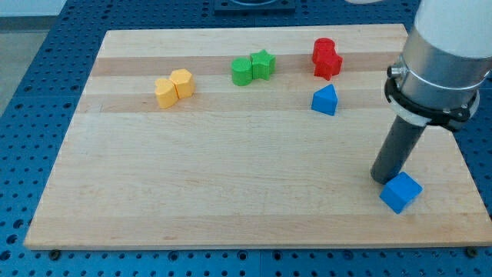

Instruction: Move your arm towards the blue triangle

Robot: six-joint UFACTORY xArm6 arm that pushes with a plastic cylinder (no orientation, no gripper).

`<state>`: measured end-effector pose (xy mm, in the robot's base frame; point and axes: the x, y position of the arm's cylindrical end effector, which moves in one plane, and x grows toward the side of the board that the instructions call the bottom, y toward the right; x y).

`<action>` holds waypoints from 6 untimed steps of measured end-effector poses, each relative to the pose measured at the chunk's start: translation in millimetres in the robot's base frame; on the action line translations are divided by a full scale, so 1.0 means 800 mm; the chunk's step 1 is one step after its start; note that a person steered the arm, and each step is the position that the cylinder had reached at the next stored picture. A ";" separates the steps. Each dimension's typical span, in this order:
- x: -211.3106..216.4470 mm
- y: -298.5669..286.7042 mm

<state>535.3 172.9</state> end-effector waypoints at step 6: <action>-0.227 -0.171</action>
